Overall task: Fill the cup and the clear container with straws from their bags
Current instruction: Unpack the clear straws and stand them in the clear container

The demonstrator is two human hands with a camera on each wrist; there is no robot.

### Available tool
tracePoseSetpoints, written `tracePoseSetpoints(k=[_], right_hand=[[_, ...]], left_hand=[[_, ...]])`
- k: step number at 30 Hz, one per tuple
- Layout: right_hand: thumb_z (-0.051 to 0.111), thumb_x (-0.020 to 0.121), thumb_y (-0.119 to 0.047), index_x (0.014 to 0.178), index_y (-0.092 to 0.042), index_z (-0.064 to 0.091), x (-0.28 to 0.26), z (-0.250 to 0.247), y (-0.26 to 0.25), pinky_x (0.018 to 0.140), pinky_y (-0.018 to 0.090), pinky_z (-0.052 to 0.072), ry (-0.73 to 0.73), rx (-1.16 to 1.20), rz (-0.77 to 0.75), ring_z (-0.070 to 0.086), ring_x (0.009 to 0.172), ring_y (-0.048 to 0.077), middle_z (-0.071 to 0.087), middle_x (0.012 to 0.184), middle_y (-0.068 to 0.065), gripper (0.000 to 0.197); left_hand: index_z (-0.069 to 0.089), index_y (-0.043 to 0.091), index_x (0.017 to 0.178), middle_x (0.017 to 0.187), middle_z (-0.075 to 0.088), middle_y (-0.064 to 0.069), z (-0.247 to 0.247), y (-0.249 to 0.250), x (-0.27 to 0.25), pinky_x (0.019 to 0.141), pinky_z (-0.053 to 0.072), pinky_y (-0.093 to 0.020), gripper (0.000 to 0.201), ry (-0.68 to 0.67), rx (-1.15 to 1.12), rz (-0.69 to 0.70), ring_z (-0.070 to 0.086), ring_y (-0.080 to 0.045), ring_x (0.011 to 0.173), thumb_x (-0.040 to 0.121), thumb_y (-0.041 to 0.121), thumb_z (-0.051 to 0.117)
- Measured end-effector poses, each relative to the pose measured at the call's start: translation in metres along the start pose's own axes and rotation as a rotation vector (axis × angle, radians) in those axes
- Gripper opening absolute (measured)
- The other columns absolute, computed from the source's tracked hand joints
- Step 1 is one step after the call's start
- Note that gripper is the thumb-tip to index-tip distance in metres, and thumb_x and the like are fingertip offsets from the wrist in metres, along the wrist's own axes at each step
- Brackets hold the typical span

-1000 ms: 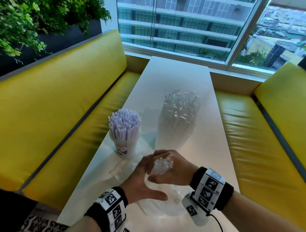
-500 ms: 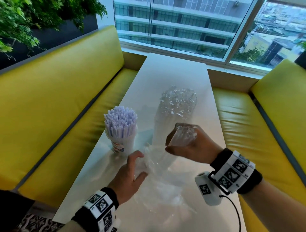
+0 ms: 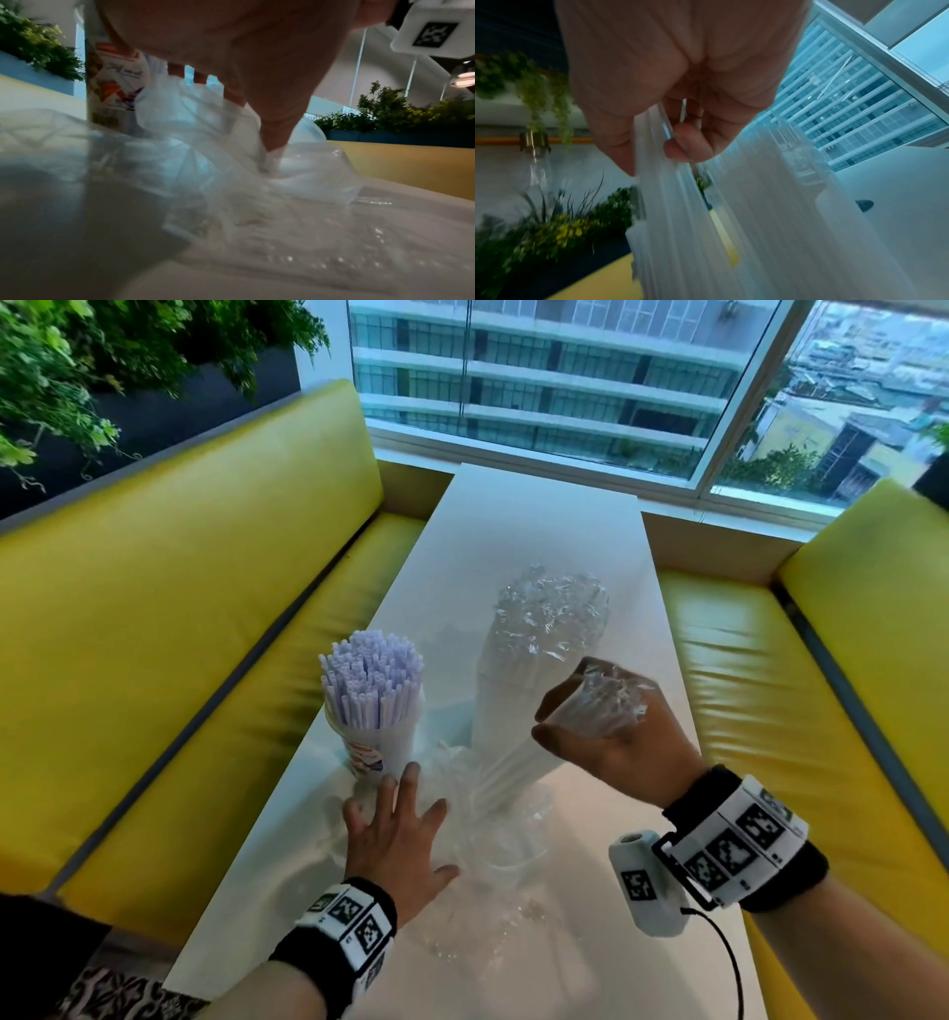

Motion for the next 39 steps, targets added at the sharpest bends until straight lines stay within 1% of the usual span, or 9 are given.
tracePoseSetpoints(k=[6, 11, 15, 18, 22, 25, 29, 35, 39], right_hand=[[0.08, 0.078, -0.019, 0.075, -0.016, 0.071, -0.019, 0.033, 0.021, 0.071, 0.037, 0.051, -0.137, -0.049, 0.015, 0.062, 0.074, 0.017, 0.065, 0.076, 0.002, 0.01], [0.077, 0.081, -0.027, 0.079, -0.021, 0.071, -0.024, 0.042, 0.033, 0.068, 0.034, 0.052, -0.189, -0.067, 0.034, 0.06, 0.073, 0.014, 0.065, 0.08, 0.001, 0.009], [0.079, 0.08, -0.027, 0.077, -0.018, 0.072, -0.015, 0.028, 0.022, 0.076, 0.03, 0.052, -0.177, -0.054, 0.046, 0.064, 0.074, 0.013, 0.067, 0.08, 0.0, 0.012], [0.079, 0.078, -0.022, 0.068, -0.022, 0.07, 0.006, -0.002, 0.0, 0.086, 0.027, 0.048, -0.086, 0.006, 0.009, 0.069, 0.073, 0.012, 0.072, 0.076, -0.001, 0.014], [0.079, 0.08, -0.009, 0.076, 0.002, 0.072, 0.037, -0.055, -0.033, 0.057, 0.019, 0.048, -0.014, 0.069, 0.024, 0.065, 0.059, 0.009, 0.07, 0.068, 0.0, 0.013], [0.078, 0.083, -0.012, 0.083, -0.016, 0.074, 0.062, -0.081, -0.042, 0.053, 0.009, 0.044, -0.007, -0.002, 0.052, 0.061, 0.056, -0.002, 0.07, 0.068, -0.013, 0.006], [0.076, 0.084, -0.011, 0.085, -0.012, 0.075, 0.086, -0.091, -0.055, 0.048, 0.014, 0.044, -0.048, -0.098, 0.04, 0.058, 0.051, 0.005, 0.07, 0.076, 0.01, 0.002], [0.075, 0.085, -0.005, 0.054, -0.045, 0.067, 0.106, -0.096, -0.075, 0.067, 0.031, 0.056, -0.195, -0.154, -0.029, 0.07, 0.093, 0.038, 0.072, 0.075, -0.013, 0.051], [0.076, 0.085, -0.023, 0.093, -0.029, 0.076, 0.108, -0.099, -0.07, 0.081, 0.055, 0.056, -0.263, -0.231, 0.032, 0.069, 0.094, 0.034, 0.075, 0.097, -0.004, 0.01]], left_hand=[[0.056, 0.019, 0.106, 0.128, 0.045, -0.008, 0.001, 0.014, -0.005, 0.083, 0.044, -0.049, 0.09, 0.097, 0.005, 0.126, 0.044, -0.027, 0.114, 0.027, 0.034, 0.095], [0.047, 0.027, 0.131, 0.135, 0.058, -0.008, 0.017, 0.016, -0.008, 0.09, 0.054, -0.047, 0.06, 0.026, -0.021, 0.227, 0.061, -0.031, 0.119, 0.077, 0.046, 0.065], [0.025, 0.032, 0.151, 0.162, 0.021, -0.005, 0.036, 0.013, -0.008, 0.118, 0.023, -0.054, 0.076, -0.137, 0.024, 0.206, 0.02, -0.036, 0.148, 0.089, 0.072, 0.006], [0.007, 0.026, 0.154, 0.164, -0.001, -0.008, 0.039, 0.018, -0.009, 0.121, 0.005, -0.054, 0.074, -0.232, 0.141, 0.232, -0.004, -0.038, 0.15, 0.093, 0.064, 0.025], [0.006, 0.027, 0.153, 0.164, -0.004, -0.007, 0.038, 0.023, -0.004, 0.12, 0.001, -0.056, 0.077, -0.289, 0.17, 0.192, -0.008, -0.04, 0.149, 0.091, 0.062, 0.035], [0.012, 0.032, 0.151, 0.164, -0.002, -0.004, 0.035, 0.021, 0.0, 0.12, 0.002, -0.056, 0.079, -0.318, 0.146, 0.178, -0.006, -0.039, 0.149, 0.086, 0.063, 0.044], [0.015, 0.036, 0.146, 0.163, -0.005, -0.007, 0.028, 0.021, 0.001, 0.121, 0.002, -0.054, 0.081, -0.27, 0.072, 0.173, -0.004, -0.035, 0.15, 0.08, 0.06, 0.055], [0.036, 0.029, 0.139, 0.161, 0.011, -0.005, 0.023, 0.023, -0.009, 0.118, -0.004, -0.058, 0.064, -0.182, 0.157, 0.239, -0.004, -0.033, 0.15, 0.084, 0.059, 0.047], [0.035, 0.031, 0.14, 0.16, 0.011, -0.003, 0.022, 0.019, -0.015, 0.108, 0.004, -0.065, 0.062, -0.195, 0.2, 0.243, 0.004, -0.033, 0.147, 0.085, 0.058, 0.043]])
Point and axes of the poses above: each hand's wrist, its own x-axis towards the middle knuckle, its own z-axis out of the palm, y = z × x, the point moved 3 cm from there along x, towards the middle knuckle
